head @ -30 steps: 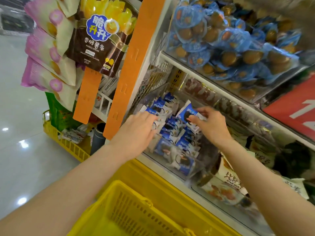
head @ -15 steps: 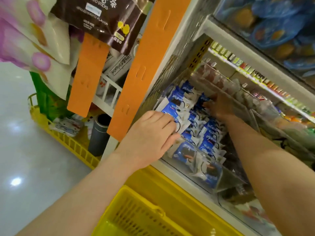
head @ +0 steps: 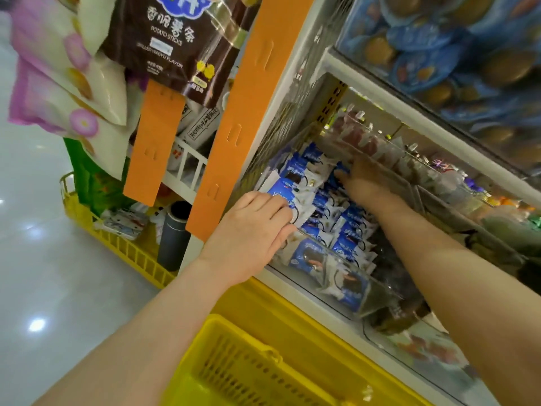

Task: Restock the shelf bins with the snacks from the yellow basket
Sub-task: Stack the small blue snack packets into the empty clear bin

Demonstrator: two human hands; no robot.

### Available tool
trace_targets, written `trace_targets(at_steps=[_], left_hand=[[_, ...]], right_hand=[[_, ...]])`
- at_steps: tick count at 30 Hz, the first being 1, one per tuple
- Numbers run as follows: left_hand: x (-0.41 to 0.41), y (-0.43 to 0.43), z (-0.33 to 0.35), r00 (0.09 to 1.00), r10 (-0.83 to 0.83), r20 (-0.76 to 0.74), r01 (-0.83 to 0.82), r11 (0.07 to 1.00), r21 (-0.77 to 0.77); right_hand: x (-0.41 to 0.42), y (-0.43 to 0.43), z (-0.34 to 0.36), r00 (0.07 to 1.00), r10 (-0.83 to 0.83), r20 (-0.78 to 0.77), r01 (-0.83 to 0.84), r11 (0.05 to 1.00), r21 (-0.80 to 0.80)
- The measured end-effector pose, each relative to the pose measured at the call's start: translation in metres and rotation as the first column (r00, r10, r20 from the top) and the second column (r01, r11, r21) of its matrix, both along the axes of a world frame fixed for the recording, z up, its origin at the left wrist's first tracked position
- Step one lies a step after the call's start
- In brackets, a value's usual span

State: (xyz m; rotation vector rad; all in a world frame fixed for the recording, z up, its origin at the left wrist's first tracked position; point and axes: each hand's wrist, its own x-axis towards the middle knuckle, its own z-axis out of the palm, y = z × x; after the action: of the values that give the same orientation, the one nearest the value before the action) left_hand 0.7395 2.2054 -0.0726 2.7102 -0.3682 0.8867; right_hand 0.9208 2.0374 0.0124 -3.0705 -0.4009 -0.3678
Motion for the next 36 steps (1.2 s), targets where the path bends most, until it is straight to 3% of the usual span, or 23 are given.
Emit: trace_targets(at_steps=[5, 7, 11, 14, 16, 19, 22, 24, 26, 30, 33, 36], left_hand=[[-0.016, -0.011, 0.013, 0.996, 0.051, -0.074, -0.053, 0.998, -0.028], [-0.024, -0.019, 0.017, 0.995, 0.074, -0.069, -0.080, 0.993, -0.088], [-0.041, -0.041, 0.019, 0.979, 0.114, -0.171, -0.129, 0.989, -0.076], [-0.055, -0.058, 0.013, 0.973, 0.080, -0.215, -0.102, 0.990, -0.096], [-0.066, -0.068, 0.008, 0.979, 0.036, -0.201, -0.067, 0.986, -0.153], [-0.084, -0.085, -0.015, 0.989, -0.037, -0.143, 0.006, 0.978, -0.208], [-0.101, -0.099, -0.064, 0.956, -0.052, -0.289, 0.006, 0.988, -0.158], [-0.111, -0.107, -0.105, 0.878, -0.046, -0.476, -0.007, 0.994, -0.109], [-0.123, -0.114, -0.148, 0.777, -0.046, -0.628, 0.015, 0.998, -0.054], [-0.147, -0.127, -0.219, 0.549, -0.114, -0.828, 0.124, 0.991, -0.055], [-0.164, -0.135, -0.261, 0.345, -0.181, -0.921, 0.176, 0.976, -0.126], [-0.180, -0.146, -0.294, 0.131, -0.221, -0.966, 0.180, 0.964, -0.196]], right_hand=[[-0.103, -0.011, -0.002, 0.976, 0.217, 0.006, -0.212, 0.950, 0.228], [-0.146, -0.027, -0.010, 0.959, 0.280, -0.047, -0.262, 0.934, 0.242], [-0.201, -0.061, -0.028, 0.926, 0.346, -0.149, -0.329, 0.936, 0.128], [-0.221, -0.078, -0.039, 0.924, 0.383, -0.006, -0.383, 0.924, -0.006], [-0.235, -0.088, -0.051, 0.908, 0.403, 0.109, -0.405, 0.914, -0.009], [-0.261, -0.111, -0.087, 0.897, 0.413, 0.158, -0.438, 0.878, 0.193], [-0.282, -0.134, -0.139, 0.943, 0.330, 0.036, -0.320, 0.873, 0.368], [-0.290, -0.145, -0.180, 0.953, 0.253, -0.167, -0.171, 0.903, 0.394], [-0.296, -0.156, -0.224, 0.906, 0.162, -0.391, -0.034, 0.949, 0.314], [-0.313, -0.179, -0.301, 0.703, -0.054, -0.709, 0.165, 0.982, 0.089], [-0.331, -0.192, -0.334, 0.533, -0.132, -0.836, 0.317, 0.947, 0.052], [-0.341, -0.205, -0.357, 0.459, -0.163, -0.874, 0.318, 0.948, -0.010]])
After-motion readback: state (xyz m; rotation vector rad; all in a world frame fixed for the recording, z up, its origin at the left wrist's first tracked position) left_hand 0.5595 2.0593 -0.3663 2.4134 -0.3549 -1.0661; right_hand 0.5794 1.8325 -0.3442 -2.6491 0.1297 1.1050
